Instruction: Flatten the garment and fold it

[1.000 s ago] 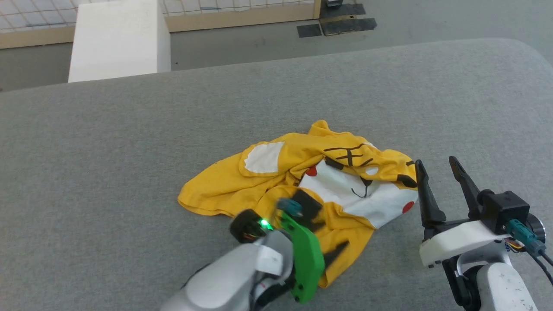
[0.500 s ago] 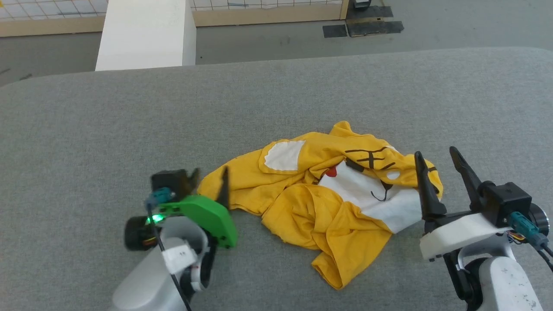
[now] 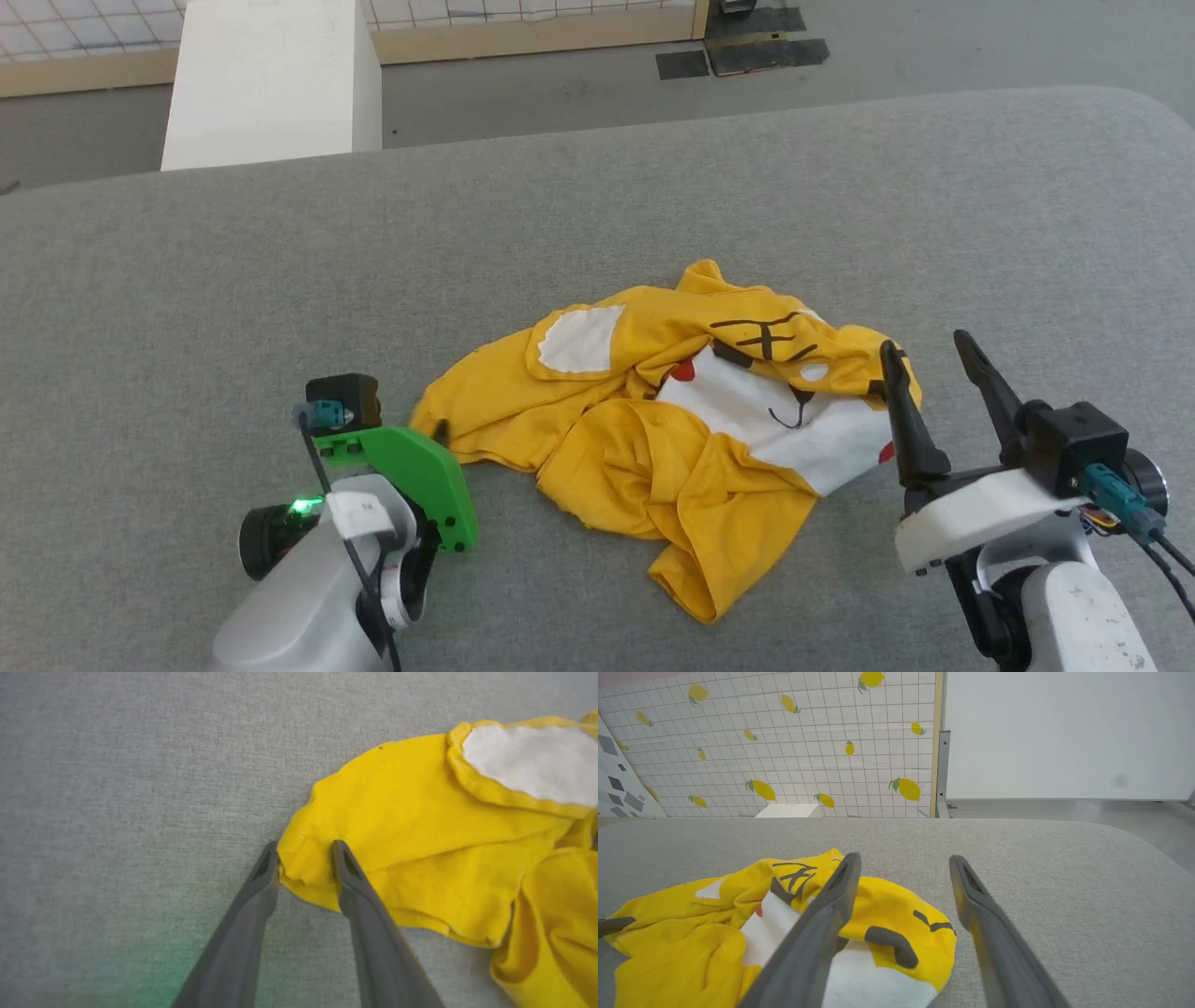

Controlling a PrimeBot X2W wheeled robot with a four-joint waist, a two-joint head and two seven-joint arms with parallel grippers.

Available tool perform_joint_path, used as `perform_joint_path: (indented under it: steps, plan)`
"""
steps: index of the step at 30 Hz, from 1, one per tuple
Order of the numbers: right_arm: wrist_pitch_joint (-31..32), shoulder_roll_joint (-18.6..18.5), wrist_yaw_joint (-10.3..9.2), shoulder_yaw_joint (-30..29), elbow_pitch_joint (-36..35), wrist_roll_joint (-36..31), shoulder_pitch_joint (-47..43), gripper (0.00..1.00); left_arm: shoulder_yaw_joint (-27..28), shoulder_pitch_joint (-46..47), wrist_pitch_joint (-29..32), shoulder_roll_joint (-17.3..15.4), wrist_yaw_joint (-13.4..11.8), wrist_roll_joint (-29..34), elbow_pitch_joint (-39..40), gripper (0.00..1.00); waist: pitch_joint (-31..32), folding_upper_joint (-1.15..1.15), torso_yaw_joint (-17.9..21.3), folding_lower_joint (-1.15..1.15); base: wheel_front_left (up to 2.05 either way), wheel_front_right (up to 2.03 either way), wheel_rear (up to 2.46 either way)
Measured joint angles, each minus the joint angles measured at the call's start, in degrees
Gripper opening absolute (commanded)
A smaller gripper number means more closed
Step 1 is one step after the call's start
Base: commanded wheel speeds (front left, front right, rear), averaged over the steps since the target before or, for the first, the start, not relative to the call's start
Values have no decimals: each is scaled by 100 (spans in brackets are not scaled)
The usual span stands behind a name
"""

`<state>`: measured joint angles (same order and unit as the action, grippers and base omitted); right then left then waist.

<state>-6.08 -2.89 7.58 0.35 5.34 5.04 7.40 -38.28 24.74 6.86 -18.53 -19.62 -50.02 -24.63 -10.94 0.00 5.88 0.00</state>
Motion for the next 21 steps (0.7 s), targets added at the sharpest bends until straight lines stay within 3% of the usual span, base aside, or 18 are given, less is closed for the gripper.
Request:
perform_joint_path:
  steps: [5,14,15,16,17,21]
  plan:
    - [2,-1,0,-51,-23,-35,-52,100,359,-435,-589,-136,-99,-135,222,0,72,0,-32,0,0,0,0]
    - [436,-1,0,-175,-165,-520,-5,100,1244,-1859,-998,-1185,-731,-485,1072,0,100,0,-500,0,0,0,0]
    - [524,0,0,-162,-155,-570,37,100,1269,-1908,-1004,-1200,-746,-504,1117,9,93,0,-556,0,0,0,0]
    - [635,0,0,-160,-131,-617,118,100,1308,-1940,-1076,-1191,-781,-511,1179,63,82,0,-624,0,0,0,0]
    - [791,0,0,-142,-69,-621,217,100,1341,-1944,-1165,-1169,-800,-510,1247,100,67,0,-694,0,0,0,0]
    - [1505,3,0,-85,230,-470,549,100,1392,-1917,-1768,-903,-706,-441,1504,100,-6,0,-962,0,0,0,0]
